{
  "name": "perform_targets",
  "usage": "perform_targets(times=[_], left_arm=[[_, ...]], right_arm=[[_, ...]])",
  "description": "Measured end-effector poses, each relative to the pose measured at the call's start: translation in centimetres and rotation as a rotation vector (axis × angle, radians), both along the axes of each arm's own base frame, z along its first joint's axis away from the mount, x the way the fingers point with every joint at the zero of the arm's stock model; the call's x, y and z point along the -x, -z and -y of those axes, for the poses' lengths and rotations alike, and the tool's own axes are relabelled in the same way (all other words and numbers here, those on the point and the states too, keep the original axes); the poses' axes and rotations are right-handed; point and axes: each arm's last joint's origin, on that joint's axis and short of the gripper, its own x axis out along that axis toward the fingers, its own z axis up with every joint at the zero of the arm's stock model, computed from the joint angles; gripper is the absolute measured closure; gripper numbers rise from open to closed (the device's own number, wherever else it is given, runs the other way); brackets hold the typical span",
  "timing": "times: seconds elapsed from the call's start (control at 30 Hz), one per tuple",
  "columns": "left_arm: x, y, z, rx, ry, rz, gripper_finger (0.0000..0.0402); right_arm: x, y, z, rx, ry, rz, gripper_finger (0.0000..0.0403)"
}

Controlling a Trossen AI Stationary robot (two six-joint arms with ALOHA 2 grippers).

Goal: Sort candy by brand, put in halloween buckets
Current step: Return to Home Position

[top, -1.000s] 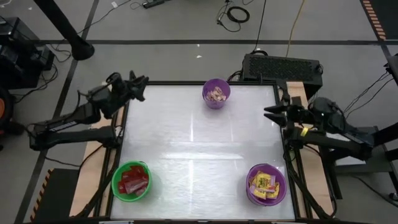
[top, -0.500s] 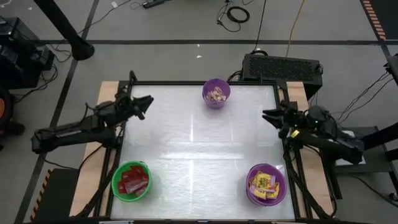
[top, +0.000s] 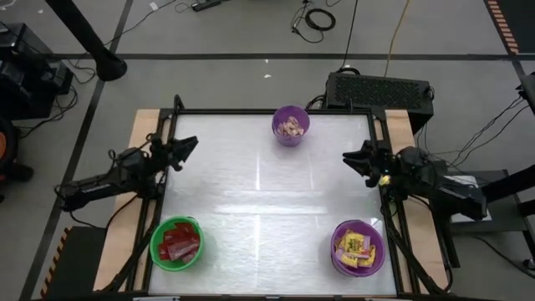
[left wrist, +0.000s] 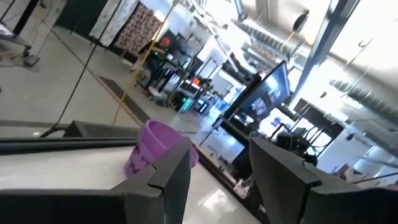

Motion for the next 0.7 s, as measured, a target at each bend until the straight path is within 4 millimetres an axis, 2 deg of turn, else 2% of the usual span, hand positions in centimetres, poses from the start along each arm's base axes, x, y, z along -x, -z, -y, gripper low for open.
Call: perform_targets(times=[0.23,0.47,0.7], left_arm=[[-0.2,1.2,0.0,-0.016,0.022,-0.028,0.0231],[-0.7,3.1,0.0,-0.052,0.066,-0.114,0.0231],[-1.0,4.2,0.1,-0.232,0.079,-0.285,0.0231]], right_arm=[[-0.7,1.7,0.3,-0.024,0.006,0.053,0.0273],[-1.1,3.7,0.4,-0.062,0.022,-0.035,0.0273],[-1.2,3.9,0.6,0.142,0.064,-0.109,0.0273]])
